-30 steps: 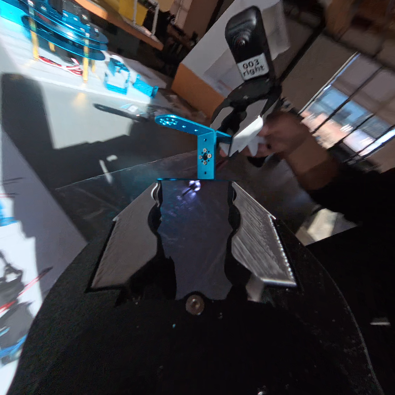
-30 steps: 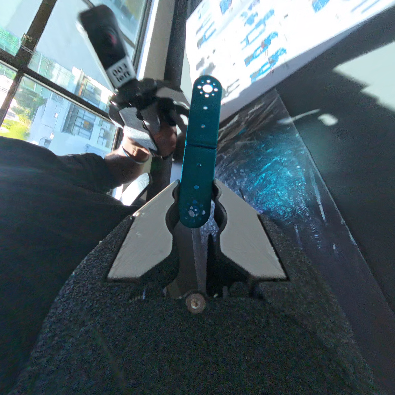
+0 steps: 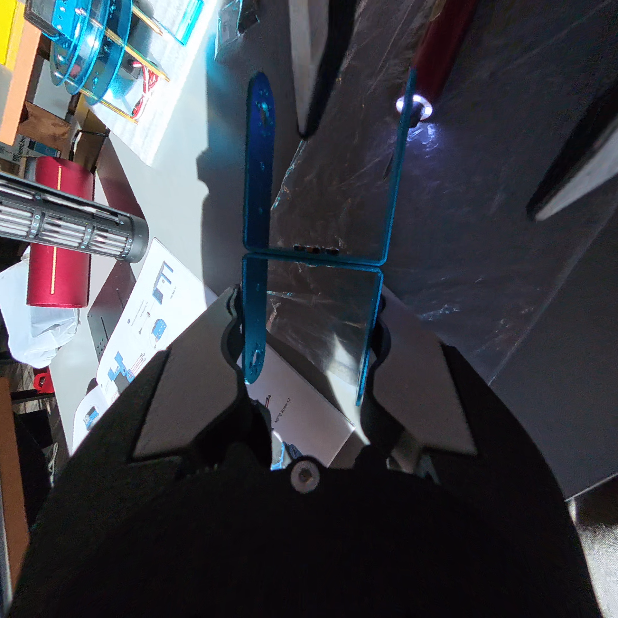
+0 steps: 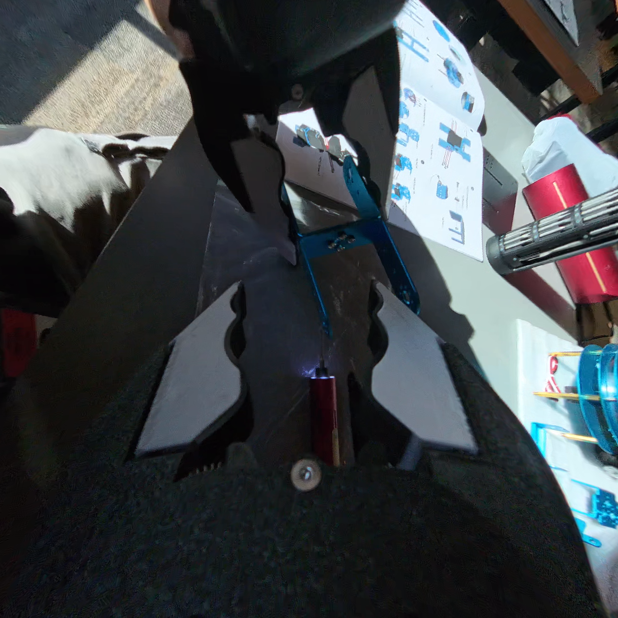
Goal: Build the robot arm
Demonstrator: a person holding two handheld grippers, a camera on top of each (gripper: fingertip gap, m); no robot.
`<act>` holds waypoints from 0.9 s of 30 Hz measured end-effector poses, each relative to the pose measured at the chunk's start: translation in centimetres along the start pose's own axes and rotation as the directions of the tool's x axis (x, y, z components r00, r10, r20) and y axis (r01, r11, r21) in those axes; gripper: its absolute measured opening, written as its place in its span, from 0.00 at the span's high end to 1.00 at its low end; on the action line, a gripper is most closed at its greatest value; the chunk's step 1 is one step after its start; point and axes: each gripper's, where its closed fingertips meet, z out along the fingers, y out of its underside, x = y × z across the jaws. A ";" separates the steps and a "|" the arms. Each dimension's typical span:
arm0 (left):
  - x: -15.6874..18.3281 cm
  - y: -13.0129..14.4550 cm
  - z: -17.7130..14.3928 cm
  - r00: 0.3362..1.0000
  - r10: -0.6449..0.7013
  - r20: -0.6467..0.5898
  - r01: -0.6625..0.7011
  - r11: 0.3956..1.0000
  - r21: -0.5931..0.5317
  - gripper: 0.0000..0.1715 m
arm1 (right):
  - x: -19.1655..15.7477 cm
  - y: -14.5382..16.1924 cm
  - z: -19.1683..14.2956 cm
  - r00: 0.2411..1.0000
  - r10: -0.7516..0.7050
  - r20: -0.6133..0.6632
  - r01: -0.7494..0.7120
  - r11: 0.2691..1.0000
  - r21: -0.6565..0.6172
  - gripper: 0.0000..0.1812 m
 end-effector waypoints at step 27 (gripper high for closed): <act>5.8 -1.0 -0.4 0.839 -0.206 -0.503 0.129 0.974 -0.185 0.58 | -3.2 1.9 1.3 0.828 0.196 0.526 -0.241 0.970 0.018 1.00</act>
